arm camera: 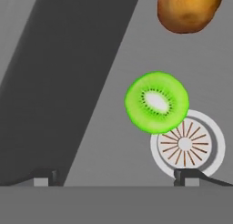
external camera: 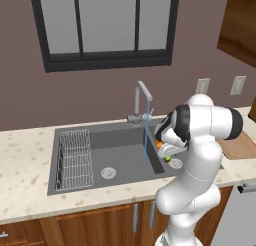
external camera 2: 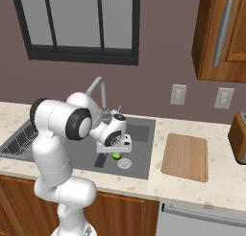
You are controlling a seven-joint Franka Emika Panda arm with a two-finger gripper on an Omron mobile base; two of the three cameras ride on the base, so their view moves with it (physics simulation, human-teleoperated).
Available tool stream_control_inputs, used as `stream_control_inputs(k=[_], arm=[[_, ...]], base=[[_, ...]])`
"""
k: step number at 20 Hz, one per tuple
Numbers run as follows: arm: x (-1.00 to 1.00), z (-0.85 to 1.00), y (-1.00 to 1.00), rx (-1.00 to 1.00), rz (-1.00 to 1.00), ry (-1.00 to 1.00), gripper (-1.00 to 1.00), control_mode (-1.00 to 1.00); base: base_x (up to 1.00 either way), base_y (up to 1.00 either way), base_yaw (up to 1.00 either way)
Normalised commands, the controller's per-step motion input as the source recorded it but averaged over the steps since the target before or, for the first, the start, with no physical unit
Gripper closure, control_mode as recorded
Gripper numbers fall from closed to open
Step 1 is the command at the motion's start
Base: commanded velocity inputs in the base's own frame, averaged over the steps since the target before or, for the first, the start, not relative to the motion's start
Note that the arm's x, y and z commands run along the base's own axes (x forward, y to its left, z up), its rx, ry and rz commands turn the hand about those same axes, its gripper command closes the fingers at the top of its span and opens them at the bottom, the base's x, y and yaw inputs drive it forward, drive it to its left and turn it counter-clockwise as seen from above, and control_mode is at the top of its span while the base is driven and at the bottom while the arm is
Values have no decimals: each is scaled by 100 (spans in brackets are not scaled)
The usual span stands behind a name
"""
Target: Pick the kiwi, peach from the sink and place them on the cutting board to airdry. Then turn off the sink faucet.
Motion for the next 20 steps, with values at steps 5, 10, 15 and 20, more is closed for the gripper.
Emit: stream_control_inputs(k=[5,10,15,20], arm=[[12,-6,-8,1,2,0,-100,-100],[11,-5,-8,0,2,0,-100,-100],[13,-8,-9,0,1,0,-100,-100],[11,-7,-22,1,2,0,-100,-100]], base=[[0,0,0],[0,0,0],[0,0,0],[0,0,0]])
